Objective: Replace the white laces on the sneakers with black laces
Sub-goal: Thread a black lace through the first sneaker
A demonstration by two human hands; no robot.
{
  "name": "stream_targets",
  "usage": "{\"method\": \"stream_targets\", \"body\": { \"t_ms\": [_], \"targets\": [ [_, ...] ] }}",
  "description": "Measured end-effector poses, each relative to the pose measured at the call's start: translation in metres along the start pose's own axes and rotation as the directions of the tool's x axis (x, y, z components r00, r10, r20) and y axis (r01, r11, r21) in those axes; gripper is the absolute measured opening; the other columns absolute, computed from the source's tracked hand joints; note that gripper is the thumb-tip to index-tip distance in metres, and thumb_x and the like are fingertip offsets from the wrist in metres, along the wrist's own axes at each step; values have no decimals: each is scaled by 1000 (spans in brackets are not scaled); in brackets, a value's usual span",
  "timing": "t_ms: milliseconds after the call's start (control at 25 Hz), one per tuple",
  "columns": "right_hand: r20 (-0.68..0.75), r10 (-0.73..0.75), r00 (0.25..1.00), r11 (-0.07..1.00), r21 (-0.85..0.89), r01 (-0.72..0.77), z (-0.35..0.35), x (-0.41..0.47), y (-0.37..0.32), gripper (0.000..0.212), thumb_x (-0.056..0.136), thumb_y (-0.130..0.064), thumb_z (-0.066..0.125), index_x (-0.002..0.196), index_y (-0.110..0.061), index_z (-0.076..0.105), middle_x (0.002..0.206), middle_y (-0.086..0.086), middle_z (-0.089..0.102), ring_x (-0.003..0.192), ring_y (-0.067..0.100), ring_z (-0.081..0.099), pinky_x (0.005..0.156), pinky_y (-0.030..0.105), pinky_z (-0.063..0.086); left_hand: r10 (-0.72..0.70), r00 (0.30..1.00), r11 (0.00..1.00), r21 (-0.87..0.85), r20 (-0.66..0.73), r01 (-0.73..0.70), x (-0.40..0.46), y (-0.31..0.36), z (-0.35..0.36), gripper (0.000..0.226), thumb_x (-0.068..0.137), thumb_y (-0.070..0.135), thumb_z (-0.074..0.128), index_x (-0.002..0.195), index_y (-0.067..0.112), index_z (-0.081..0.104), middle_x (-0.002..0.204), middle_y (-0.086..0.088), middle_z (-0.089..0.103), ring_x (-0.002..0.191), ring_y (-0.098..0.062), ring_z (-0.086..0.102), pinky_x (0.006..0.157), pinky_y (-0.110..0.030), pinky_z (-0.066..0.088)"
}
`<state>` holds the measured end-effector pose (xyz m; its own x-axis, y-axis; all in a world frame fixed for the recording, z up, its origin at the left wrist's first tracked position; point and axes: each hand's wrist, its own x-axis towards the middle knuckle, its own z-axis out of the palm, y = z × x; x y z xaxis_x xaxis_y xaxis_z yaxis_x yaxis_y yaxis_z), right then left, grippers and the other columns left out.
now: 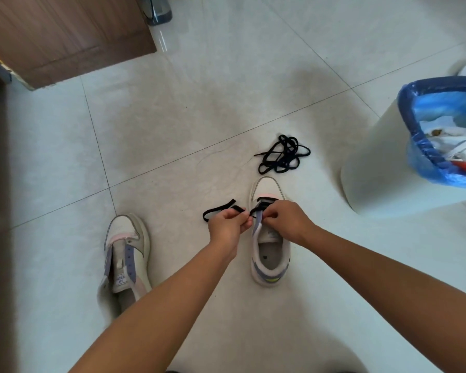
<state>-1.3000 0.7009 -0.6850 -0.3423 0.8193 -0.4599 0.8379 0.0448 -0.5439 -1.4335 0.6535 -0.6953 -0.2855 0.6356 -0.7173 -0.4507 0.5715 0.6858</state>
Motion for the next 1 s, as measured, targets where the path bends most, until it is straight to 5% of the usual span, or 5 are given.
{"method": "stream_targets", "body": {
  "t_ms": [120, 520, 640, 840, 1000],
  "targets": [
    [-42, -11, 999, 1000, 11, 11, 4, -1, 0, 15, 87, -15, 59, 89, -10, 72, 81, -2, 60, 76, 13, 51, 55, 15, 32, 35, 999, 998, 54, 15, -36, 4, 2, 8, 7, 87, -3, 62, 81, 2, 60, 74, -10, 64, 57, -11, 66, 62, -17, 55],
    [-60, -30, 998, 998, 52, 34, 4, -2, 3, 16, 87, -14, 60, 97, -9, 72, 100, 6, 67, 82, 11, 51, 66, 20, 33, 125, 980, 934, 314, 155, -169, 12, 9, -1, 8, 85, -3, 64, 81, 5, 64, 69, -6, 66, 58, -11, 64, 68, -22, 57],
    [-54, -36, 998, 995, 86, 41, 3, -3, 2, 17, 87, -14, 61, 99, -8, 71, 101, 7, 66, 84, 11, 51, 66, 19, 35, 213, 950, 854, 430, 227, -294, 15, 13, -2, 15, 83, -3, 66, 75, 9, 62, 68, -5, 65, 59, -13, 63, 70, -27, 57],
    [-67, -43, 997, 997, 66, 47, 6, -2, 3, 16, 87, -13, 60, 98, -7, 71, 101, 7, 66, 85, 13, 51, 69, 22, 35, 291, 912, 679, 610, 288, -409, 14, 7, 7, 21, 82, 5, 68, 70, 16, 55, 69, -1, 62, 63, -10, 60, 58, -17, 48],
    [-86, -81, 993, 993, -87, 74, 10, 4, 5, 17, 90, -13, 52, 95, -5, 67, 101, 11, 65, 97, 27, 56, 70, 25, 32, 423, 835, 486, 690, 351, -536, 5, -4, 8, 11, 90, 11, 58, 80, 11, 58, 82, 0, 53, 81, -17, 53, 70, -20, 38]
  ]
}}
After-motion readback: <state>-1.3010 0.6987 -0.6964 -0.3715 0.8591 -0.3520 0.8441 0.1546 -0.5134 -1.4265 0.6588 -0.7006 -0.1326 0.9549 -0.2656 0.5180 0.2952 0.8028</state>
